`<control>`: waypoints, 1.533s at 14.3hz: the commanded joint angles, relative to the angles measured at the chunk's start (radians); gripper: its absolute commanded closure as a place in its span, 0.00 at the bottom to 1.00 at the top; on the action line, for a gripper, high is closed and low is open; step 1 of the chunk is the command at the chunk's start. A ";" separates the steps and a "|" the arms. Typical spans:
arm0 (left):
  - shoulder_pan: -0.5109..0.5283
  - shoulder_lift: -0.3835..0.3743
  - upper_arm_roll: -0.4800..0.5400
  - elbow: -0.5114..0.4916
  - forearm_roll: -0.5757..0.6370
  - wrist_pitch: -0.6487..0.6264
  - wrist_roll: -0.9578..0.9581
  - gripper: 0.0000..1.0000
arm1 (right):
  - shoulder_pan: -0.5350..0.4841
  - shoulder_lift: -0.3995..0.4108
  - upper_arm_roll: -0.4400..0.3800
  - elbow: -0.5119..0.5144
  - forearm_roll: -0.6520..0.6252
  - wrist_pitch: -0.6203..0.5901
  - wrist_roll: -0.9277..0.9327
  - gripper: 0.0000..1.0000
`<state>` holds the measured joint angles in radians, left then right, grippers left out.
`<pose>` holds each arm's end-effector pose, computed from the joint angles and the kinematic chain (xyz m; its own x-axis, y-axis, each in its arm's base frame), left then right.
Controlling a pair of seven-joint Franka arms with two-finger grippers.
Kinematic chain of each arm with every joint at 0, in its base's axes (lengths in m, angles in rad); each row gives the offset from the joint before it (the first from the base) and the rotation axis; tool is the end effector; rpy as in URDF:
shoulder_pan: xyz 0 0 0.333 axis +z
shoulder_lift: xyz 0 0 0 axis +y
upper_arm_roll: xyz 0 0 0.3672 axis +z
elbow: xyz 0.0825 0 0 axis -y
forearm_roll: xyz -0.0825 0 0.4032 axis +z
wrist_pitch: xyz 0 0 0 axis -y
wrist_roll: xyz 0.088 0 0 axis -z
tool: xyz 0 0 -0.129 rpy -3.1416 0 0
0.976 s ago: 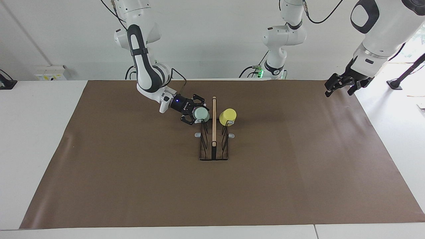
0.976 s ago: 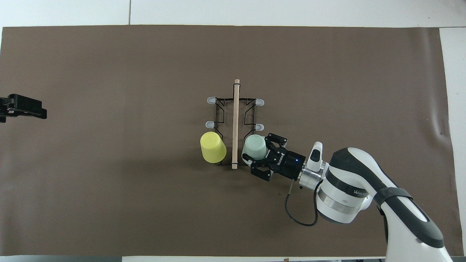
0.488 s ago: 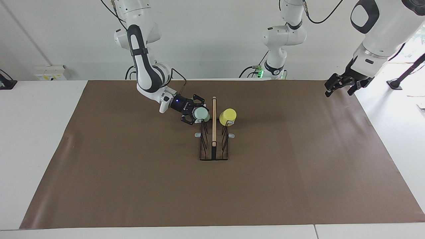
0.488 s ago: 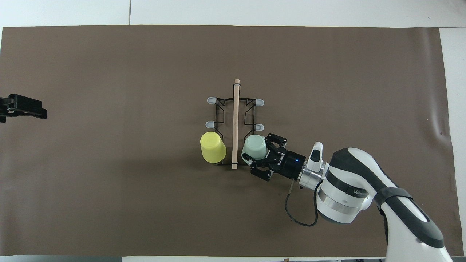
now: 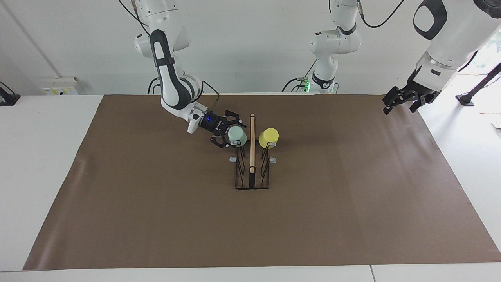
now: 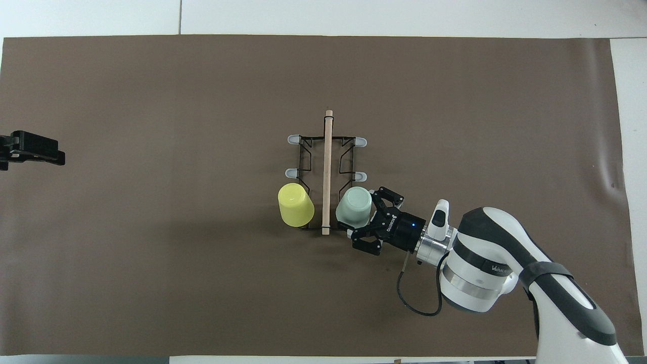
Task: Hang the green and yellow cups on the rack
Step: 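Lower the green cup onto a rack peg with the right gripper, then open the right gripper and withdraw it away from the rack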
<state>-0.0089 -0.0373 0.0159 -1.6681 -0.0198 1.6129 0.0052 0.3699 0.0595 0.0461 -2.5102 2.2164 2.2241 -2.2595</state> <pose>0.5619 0.0016 0.6307 0.9998 0.0026 -0.0178 0.0030 -0.9998 0.0205 0.4386 0.2366 0.2916 0.4672 0.0332 0.8835 0.7823 -0.4811 -0.3956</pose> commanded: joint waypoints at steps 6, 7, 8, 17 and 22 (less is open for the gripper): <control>0.001 -0.010 -0.002 -0.015 0.017 0.004 -0.011 0.00 | -0.170 -0.096 0.008 -0.024 -0.302 -0.029 0.078 0.00; 0.001 -0.010 -0.002 -0.015 0.017 0.004 -0.011 0.00 | -0.195 -0.098 0.008 -0.025 -0.340 -0.044 0.081 0.00; 0.001 -0.010 -0.002 -0.015 0.017 0.004 -0.013 0.00 | -0.216 -0.098 0.008 -0.025 -0.377 -0.061 0.090 0.00; 0.001 -0.010 -0.002 -0.015 0.017 0.004 -0.011 0.00 | -0.525 -0.081 0.003 0.204 -1.030 -0.325 0.509 0.00; 0.001 -0.010 -0.002 -0.015 0.017 0.004 -0.011 0.00 | -0.614 -0.041 0.001 0.437 -1.389 -0.466 0.724 0.00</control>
<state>-0.0089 -0.0374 0.0159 -1.6682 -0.0198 1.6129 0.0048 -0.2079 -0.0369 0.0390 -2.1676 0.9075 1.8084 -1.5841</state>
